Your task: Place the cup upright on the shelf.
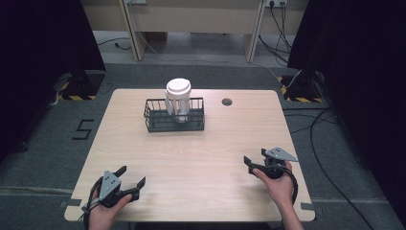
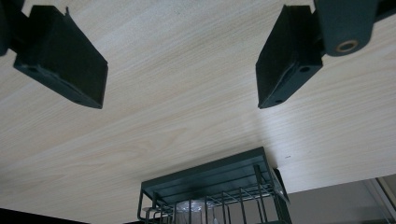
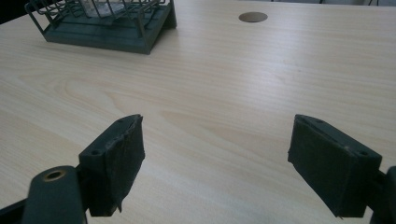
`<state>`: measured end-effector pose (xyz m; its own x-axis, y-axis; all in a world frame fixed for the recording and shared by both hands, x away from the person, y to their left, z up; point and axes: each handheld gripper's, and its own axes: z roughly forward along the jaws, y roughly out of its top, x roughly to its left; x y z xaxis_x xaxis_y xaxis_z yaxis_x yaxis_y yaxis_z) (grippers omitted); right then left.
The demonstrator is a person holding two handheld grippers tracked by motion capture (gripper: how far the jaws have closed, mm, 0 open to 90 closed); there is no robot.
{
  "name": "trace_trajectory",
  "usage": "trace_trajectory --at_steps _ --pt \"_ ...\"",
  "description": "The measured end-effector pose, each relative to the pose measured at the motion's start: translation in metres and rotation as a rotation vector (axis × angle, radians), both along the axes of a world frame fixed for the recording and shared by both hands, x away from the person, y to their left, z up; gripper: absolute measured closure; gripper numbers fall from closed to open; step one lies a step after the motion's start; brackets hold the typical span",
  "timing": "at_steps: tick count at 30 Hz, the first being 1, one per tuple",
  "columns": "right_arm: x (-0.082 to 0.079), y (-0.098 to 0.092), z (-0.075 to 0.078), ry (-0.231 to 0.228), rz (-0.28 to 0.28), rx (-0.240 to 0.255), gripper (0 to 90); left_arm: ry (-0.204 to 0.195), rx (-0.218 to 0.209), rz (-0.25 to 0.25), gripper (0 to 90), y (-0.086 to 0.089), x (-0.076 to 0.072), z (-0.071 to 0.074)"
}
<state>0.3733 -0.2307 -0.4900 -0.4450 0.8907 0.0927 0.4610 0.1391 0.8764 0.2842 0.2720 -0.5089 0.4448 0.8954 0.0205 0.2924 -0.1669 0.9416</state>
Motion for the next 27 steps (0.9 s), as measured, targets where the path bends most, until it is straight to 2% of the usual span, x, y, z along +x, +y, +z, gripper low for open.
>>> trace_trajectory --at_steps 4,20,27 --pt "-0.005 -0.005 -0.004 0.001 -0.001 -0.007 19.5 0.0 0.001 0.0 16.4 0.0 0.0 0.0" --pt "-0.031 -0.033 -0.017 -0.022 -0.066 0.003 20.1 0.001 0.004 0.003 16.3 0.0 0.0 0.0" --pt "-0.033 -0.037 -0.017 -0.043 -0.08 0.018 20.0 0.001 0.005 0.002 16.4 0.0 0.0 0.0"
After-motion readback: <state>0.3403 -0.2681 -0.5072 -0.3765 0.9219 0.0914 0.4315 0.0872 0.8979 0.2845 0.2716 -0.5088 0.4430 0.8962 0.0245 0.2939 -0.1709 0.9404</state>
